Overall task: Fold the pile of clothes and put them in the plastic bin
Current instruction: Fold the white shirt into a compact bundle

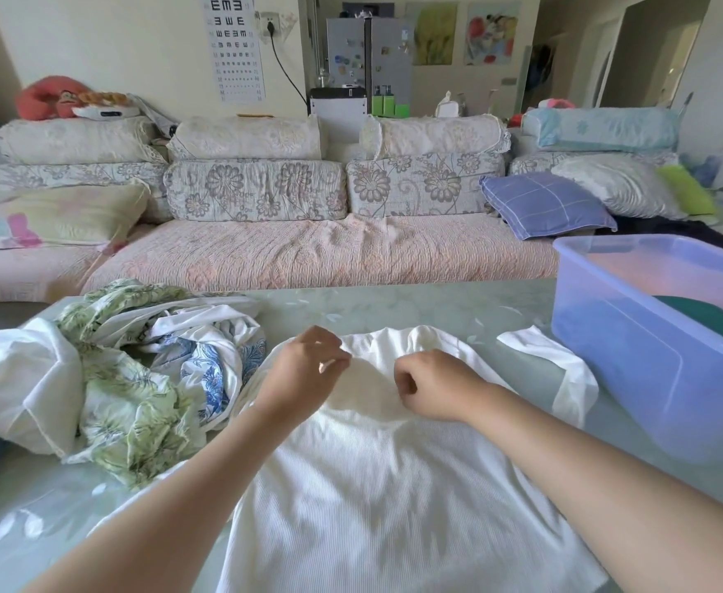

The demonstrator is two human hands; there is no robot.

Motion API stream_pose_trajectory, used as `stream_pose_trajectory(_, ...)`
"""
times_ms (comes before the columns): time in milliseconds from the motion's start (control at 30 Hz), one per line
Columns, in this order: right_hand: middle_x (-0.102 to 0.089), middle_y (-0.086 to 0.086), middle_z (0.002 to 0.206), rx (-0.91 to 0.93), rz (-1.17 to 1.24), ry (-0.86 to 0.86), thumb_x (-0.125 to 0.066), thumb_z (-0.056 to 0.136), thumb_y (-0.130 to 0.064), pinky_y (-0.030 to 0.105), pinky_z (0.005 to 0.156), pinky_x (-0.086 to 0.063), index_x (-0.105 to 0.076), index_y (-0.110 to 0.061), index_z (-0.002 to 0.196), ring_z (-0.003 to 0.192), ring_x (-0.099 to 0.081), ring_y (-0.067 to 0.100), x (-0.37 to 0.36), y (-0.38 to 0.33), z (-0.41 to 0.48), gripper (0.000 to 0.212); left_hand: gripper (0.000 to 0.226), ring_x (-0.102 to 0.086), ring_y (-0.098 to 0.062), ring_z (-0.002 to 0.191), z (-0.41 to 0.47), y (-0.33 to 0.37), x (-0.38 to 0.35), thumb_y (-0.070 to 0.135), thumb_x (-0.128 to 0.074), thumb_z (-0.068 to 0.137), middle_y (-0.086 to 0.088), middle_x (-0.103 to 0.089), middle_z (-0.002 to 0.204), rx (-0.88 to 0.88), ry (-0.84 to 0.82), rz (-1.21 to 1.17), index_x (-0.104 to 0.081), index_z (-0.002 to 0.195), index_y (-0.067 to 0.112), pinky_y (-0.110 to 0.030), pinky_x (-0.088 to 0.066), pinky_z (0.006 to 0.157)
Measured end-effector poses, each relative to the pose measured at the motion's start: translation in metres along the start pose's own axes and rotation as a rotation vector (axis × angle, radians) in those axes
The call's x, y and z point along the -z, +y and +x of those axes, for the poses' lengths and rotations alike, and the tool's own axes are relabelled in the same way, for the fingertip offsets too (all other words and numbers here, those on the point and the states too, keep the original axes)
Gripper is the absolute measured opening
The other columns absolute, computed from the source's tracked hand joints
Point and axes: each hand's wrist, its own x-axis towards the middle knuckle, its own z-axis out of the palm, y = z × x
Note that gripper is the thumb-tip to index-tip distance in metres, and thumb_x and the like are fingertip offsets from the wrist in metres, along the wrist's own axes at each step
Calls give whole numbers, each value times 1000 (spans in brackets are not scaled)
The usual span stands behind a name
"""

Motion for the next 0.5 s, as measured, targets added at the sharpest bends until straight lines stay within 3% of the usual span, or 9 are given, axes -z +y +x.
stream_pose_trajectory(67,-63,-13,86,-55,49,-64,-64,80,-19,27,71,-49,-54,-32,98,85,-59,12,1,0,-2,24,8,-59,2,74,2,6,1,14,-71,86,8,-63,93,23,101,-68,-77,83,18,-21,-51,73)
stream_pose_trajectory(100,-64,-12,88,-84,47,-160,-66,78,-20,28,73,-51,-51,-35,109,87,-60,11,0,0,-3,37,9,-60,0,73,3,10,3,15,-69,87,9,-63,88,57,66,-85,-75,81,19,-21,-52,73)
stream_pose_trajectory(200,-62,-13,95,-104,-14,-416,-68,74,-22,31,81,-54,-48,-40,127,93,-61,13,-6,-4,-5,60,9,-61,1,68,-4,17,8,28,-66,87,15,-67,74,230,-429,-35,-73,82,28,-12,-45,61)
stream_pose_trajectory(267,-54,-16,92,-109,47,-435,-59,77,-21,28,80,-52,-54,-42,129,94,-58,11,-10,-8,-4,56,7,-62,1,72,-13,8,5,34,-66,86,22,-68,74,257,-661,38,-71,81,35,-13,-42,62)
stream_pose_trajectory(367,-51,-20,83,-41,-35,-353,-61,81,-28,27,78,-43,-65,-43,120,87,-51,5,-8,-12,-3,41,12,-62,-4,84,-19,-3,0,42,-74,78,21,-63,82,250,-691,97,-64,81,35,-20,-49,75)
stream_pose_trajectory(500,-66,-18,92,40,-109,-314,-72,81,-27,27,78,-46,-76,-32,97,89,-59,7,-9,-17,-2,17,31,-57,-8,90,-17,1,4,58,-68,78,11,-60,98,260,-744,200,-62,89,29,-29,-49,82)
